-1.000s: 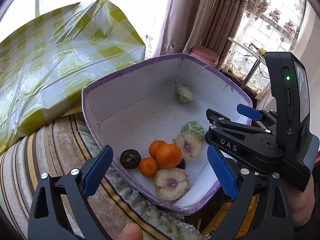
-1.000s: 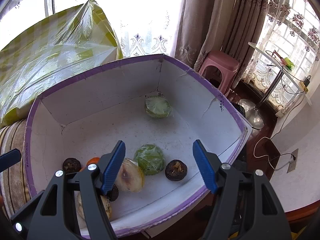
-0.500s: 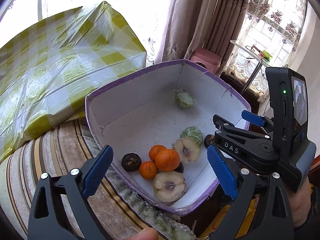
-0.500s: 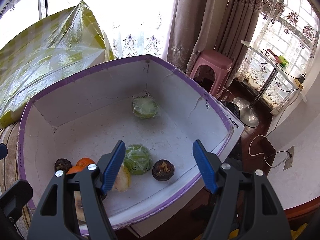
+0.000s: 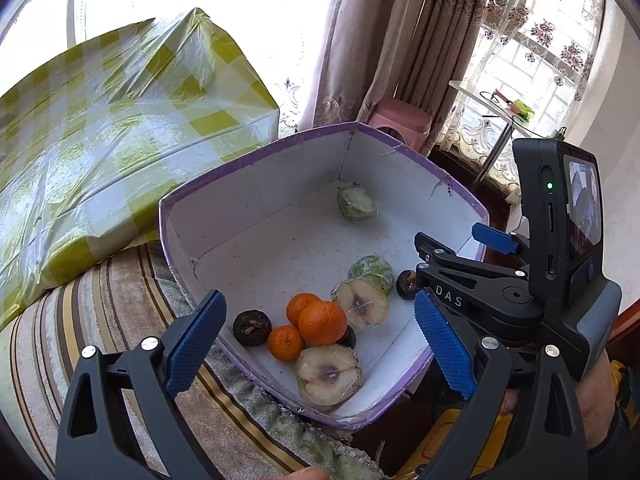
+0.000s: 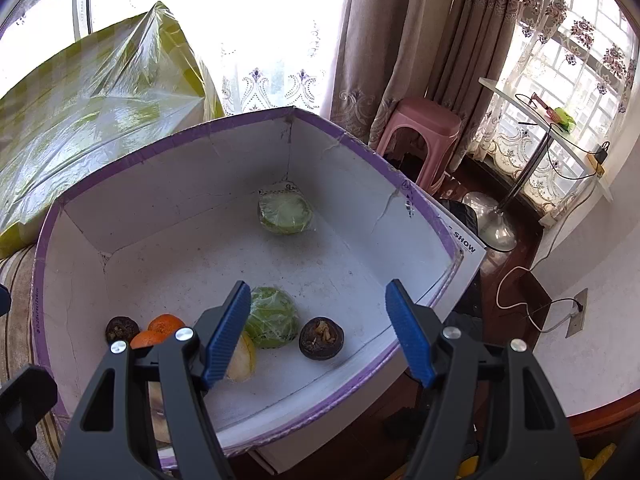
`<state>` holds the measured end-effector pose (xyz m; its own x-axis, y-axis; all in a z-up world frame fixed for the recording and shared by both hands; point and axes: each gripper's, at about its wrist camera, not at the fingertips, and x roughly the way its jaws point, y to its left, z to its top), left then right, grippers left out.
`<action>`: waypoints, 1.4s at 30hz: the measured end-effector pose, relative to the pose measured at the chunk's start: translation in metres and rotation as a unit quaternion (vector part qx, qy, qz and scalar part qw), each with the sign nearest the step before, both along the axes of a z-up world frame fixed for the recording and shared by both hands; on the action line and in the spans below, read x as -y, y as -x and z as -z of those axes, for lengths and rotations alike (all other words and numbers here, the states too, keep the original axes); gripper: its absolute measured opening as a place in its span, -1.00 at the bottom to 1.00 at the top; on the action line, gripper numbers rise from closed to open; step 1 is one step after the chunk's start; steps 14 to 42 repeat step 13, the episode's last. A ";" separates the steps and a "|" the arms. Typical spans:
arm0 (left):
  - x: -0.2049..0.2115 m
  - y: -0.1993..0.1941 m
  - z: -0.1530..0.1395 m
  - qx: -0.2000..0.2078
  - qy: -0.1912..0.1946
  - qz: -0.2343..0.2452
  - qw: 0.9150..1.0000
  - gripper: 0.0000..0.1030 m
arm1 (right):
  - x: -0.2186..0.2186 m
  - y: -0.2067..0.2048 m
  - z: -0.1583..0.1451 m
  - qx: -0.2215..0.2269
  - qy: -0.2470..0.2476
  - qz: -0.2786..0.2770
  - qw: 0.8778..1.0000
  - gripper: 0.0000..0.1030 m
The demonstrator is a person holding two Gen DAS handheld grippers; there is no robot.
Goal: Organize fruits
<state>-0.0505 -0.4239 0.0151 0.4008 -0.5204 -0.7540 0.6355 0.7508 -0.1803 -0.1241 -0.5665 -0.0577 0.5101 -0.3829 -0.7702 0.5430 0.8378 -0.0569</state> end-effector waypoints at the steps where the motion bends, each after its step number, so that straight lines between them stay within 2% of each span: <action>1: -0.001 0.001 0.000 -0.001 0.006 0.000 1.000 0.79 | 0.000 0.000 0.000 -0.001 0.001 0.001 1.000 0.36; 6: 0.001 0.003 0.000 -0.009 0.015 0.008 1.000 0.79 | 0.003 0.002 -0.001 -0.005 0.005 0.010 1.000 0.36; 8: 0.001 0.000 -0.002 -0.025 0.031 0.019 0.999 0.80 | 0.003 0.002 -0.001 -0.008 0.008 0.011 1.000 0.36; 9: 0.000 0.000 -0.004 -0.024 0.035 0.020 0.999 0.91 | 0.003 0.002 -0.002 -0.009 0.008 0.012 1.000 0.36; 10: -0.002 0.000 -0.008 -0.019 0.039 0.018 0.999 0.91 | 0.002 0.002 -0.003 -0.008 0.009 0.013 1.000 0.37; 12: -0.009 -0.002 -0.014 -0.022 0.048 0.016 0.998 0.91 | 0.000 0.001 -0.006 -0.005 0.012 0.014 1.000 0.53; 13: -0.014 -0.004 -0.019 -0.020 0.051 0.009 0.998 0.91 | -0.003 -0.001 -0.009 -0.003 0.013 0.013 1.000 0.54; 42: -0.014 -0.004 -0.019 -0.020 0.051 0.009 0.998 0.91 | -0.003 -0.001 -0.009 -0.003 0.013 0.013 1.000 0.54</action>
